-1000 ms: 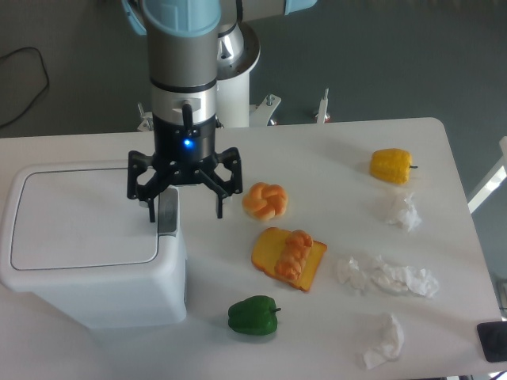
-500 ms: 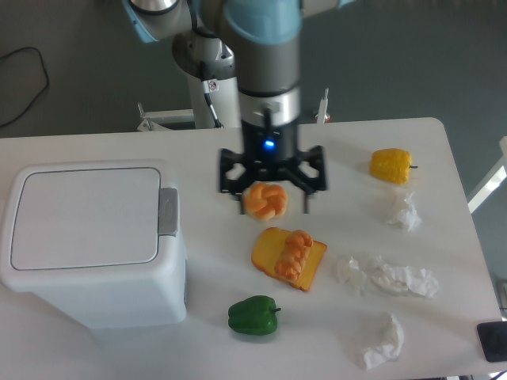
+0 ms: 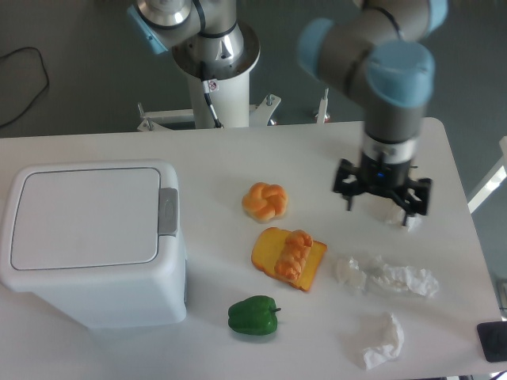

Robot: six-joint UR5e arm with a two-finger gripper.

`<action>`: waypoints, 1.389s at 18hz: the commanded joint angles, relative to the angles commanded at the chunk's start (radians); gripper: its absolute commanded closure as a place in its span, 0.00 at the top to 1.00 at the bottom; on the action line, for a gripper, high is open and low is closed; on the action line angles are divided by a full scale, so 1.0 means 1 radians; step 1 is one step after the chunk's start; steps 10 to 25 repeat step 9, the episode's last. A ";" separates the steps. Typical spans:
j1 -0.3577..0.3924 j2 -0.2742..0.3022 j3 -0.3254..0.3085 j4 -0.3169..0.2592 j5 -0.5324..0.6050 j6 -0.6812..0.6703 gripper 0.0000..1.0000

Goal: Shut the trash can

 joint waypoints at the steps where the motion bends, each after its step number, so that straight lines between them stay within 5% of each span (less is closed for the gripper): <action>1: 0.003 -0.022 0.014 0.000 0.014 0.000 1.00; 25: 0.015 -0.029 0.013 -0.002 0.040 0.002 1.00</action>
